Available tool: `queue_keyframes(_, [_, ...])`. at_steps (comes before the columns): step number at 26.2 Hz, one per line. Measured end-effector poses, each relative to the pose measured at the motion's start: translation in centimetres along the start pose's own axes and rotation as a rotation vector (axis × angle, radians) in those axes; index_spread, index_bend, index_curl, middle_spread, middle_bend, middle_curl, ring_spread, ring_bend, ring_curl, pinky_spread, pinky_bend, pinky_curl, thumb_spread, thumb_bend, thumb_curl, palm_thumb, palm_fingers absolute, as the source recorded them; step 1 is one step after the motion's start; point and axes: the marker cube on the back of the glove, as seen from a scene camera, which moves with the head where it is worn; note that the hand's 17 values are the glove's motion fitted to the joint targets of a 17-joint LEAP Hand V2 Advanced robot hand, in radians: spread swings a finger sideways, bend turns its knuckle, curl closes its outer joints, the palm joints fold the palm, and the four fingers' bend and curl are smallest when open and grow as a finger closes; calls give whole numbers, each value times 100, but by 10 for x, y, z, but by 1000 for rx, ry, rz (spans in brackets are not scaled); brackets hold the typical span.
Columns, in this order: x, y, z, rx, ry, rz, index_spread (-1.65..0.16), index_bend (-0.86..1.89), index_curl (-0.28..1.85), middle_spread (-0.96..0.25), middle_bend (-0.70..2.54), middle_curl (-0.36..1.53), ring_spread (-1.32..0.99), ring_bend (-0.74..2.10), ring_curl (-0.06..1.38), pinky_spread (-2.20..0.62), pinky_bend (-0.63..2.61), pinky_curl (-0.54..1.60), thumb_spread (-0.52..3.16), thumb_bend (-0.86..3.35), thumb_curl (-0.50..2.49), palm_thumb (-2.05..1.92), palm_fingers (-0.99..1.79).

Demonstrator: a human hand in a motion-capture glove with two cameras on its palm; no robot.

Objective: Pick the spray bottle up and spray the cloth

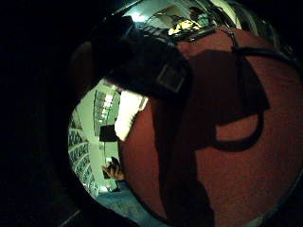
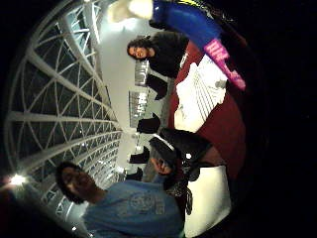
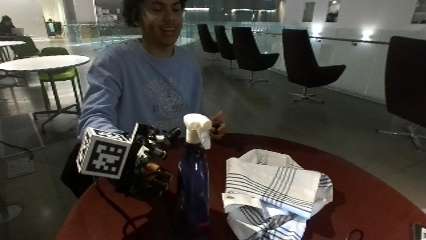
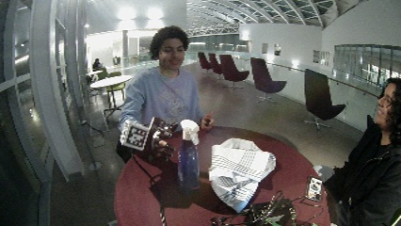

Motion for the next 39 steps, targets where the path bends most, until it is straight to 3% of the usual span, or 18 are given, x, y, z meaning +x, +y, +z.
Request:
queue_keyframes(9, [20,-59,27,131,-58,87,-40,7,10,0,34,29,7,41,27,25,59,33,91,5,21,49,23])
queue_keyframes(18, [26,-74,47,264,-44,-23,-39,6,9,-1,40,33,9,49,29,29,60,34,88,6,27,66,33])
queue_keyframes(24, [25,-87,41,258,-77,-45,-34,16,15,-3,38,34,9,57,30,29,51,31,87,15,38,87,58])
queue_keyframes(33, [-8,-78,18,20,-102,-60,-31,13,20,-4,37,36,8,57,32,30,46,32,83,11,46,91,68])
queue_keyframes(39, [-33,-70,11,-220,128,-14,-30,12,22,-3,35,37,9,55,33,30,44,32,81,9,51,94,72])
